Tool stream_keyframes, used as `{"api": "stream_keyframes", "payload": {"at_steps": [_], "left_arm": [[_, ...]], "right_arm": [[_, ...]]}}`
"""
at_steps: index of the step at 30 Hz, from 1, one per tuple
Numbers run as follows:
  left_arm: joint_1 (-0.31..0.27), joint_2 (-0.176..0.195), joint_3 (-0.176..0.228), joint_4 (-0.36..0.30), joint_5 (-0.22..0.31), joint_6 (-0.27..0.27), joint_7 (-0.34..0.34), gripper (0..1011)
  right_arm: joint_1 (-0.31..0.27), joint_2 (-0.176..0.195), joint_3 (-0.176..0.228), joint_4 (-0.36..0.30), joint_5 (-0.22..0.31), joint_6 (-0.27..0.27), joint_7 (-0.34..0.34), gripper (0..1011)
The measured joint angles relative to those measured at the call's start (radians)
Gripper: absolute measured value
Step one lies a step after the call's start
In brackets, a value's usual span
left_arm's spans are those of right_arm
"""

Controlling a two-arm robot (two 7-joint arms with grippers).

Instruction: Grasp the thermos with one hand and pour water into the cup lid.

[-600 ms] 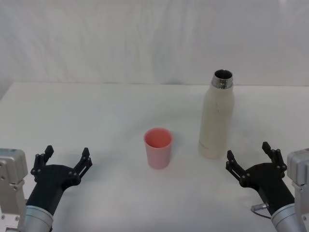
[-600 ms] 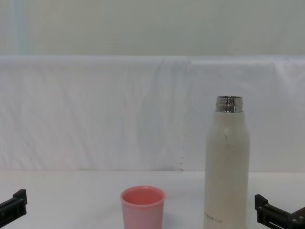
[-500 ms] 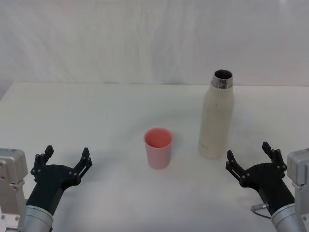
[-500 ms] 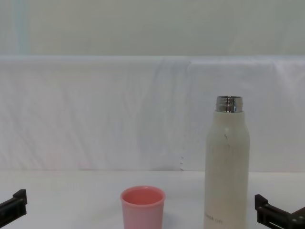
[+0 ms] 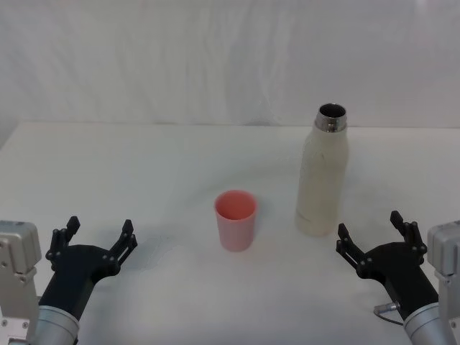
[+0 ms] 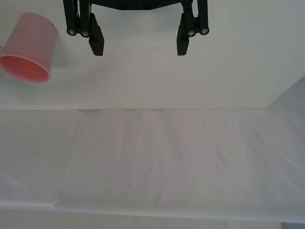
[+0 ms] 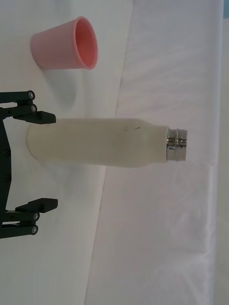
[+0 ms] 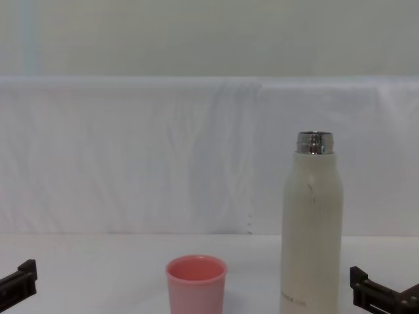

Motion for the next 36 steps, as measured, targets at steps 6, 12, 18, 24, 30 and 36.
{"api": "stream_keyframes", "payload": {"at_steps": [6, 12, 18, 24, 30, 36], "left_arm": [[0.0, 0.0, 0.0, 0.0, 0.0, 0.0, 0.0, 1001], [0.0, 0.0, 0.0, 0.0, 0.0, 0.0, 0.0, 1001], [0.0, 0.0, 0.0, 0.0, 0.0, 0.0, 0.0, 1001], [0.0, 0.0, 0.0, 0.0, 0.0, 0.0, 0.0, 1001], [0.0, 0.0, 0.0, 0.0, 0.0, 0.0, 0.0, 1001], [0.0, 0.0, 0.0, 0.0, 0.0, 0.0, 0.0, 1001]], "right_arm": [[0.0, 0.0, 0.0, 0.0, 0.0, 0.0, 0.0, 1003], [0.0, 0.0, 0.0, 0.0, 0.0, 0.0, 0.0, 1003], [0.0, 0.0, 0.0, 0.0, 0.0, 0.0, 0.0, 1003], [0.0, 0.0, 0.0, 0.0, 0.0, 0.0, 0.0, 1003], [0.0, 0.0, 0.0, 0.0, 0.0, 0.0, 0.0, 1003], [0.006, -0.013, 0.005, 0.0, -0.003, 0.011, 0.023, 1003]]}}
